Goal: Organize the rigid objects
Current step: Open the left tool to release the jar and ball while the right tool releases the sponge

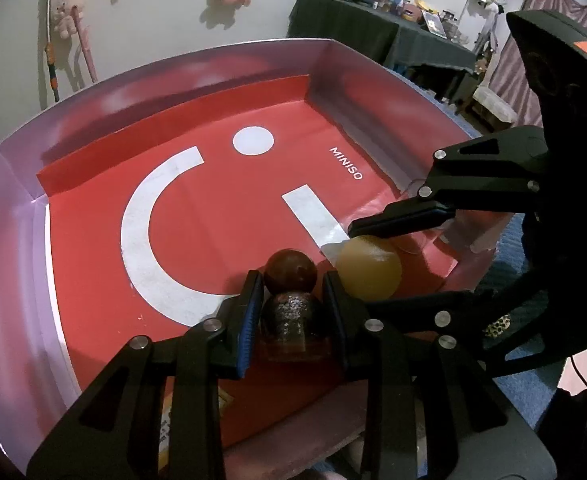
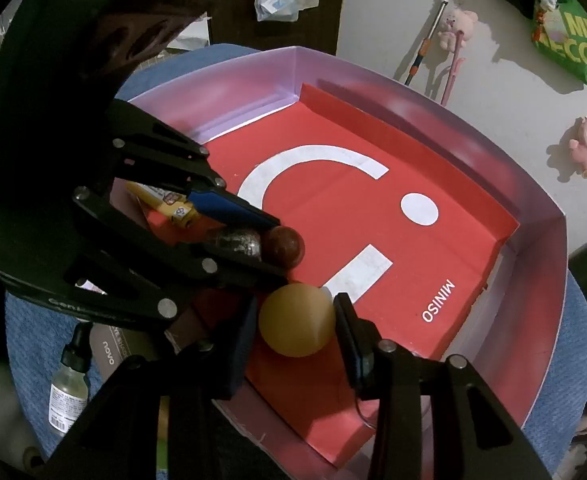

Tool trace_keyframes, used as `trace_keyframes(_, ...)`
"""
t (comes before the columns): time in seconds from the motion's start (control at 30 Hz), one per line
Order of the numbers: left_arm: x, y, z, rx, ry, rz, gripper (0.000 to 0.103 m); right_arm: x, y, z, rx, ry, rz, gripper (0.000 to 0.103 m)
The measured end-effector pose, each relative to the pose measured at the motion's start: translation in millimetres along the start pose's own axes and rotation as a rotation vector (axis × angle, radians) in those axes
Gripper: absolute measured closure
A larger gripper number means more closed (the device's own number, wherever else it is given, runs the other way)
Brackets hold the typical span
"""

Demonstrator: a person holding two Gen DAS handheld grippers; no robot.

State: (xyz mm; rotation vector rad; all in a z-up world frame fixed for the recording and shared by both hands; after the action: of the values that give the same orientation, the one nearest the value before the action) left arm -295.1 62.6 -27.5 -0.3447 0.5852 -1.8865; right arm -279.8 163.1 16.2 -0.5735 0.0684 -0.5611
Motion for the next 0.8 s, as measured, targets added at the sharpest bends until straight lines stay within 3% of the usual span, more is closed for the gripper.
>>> trace_keyframes(0.43, 1.8, 2.8, 29.0, -0.052, -0.018, 0.023, 0.073, 9.5, 1.2, 14.5, -0.023, 0.041, 0.012, 0.050)
trace_keyframes(0.5, 1.0, 5.1, 40.8, -0.075, -0.018, 0.033, 0.072, 13.3, 0.6, 22.9, -0.043, 0.046, 0.006, 0.042)
trace_keyframes(0.53, 0.5, 6.1, 44.5, -0.085, -0.017, 0.035, 0.070, 16.1, 0.3, 27.9, -0.055, 0.054, 0.007, 0.040)
trace_keyframes(0.6, -1.2, 9.0, 62.4, -0.135, -0.013, 0.044, 0.035, 23.0, -0.8, 37.9, -0.075, 0.070, 0.008, 0.040)
trace_keyframes(0.7, -3.6, 12.2, 94.9, -0.257, -0.022, 0.063, 0.033, 33.6, -2.2, 54.0, -0.112, 0.090, 0.005, 0.033)
trace_keyframes(0.8, -5.2, 18.4, 117.2, -0.297, -0.034, 0.074, 0.033, 48.5, -0.4, 72.6, -0.161, 0.114, -0.005, 0.029)
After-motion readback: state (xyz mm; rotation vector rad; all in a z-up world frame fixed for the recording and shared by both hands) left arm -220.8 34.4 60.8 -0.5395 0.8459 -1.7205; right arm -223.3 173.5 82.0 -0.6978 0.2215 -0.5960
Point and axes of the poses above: each gripper's, at about its wrist camera, not at the fingertips, and z roughly against the way its jaws point, x to its left, y to its underside, the point moved 6 cm from there along -z, roughly the way its jaws point, and after that the axes turned 8 degrees about -y, right-handed, at the moved point
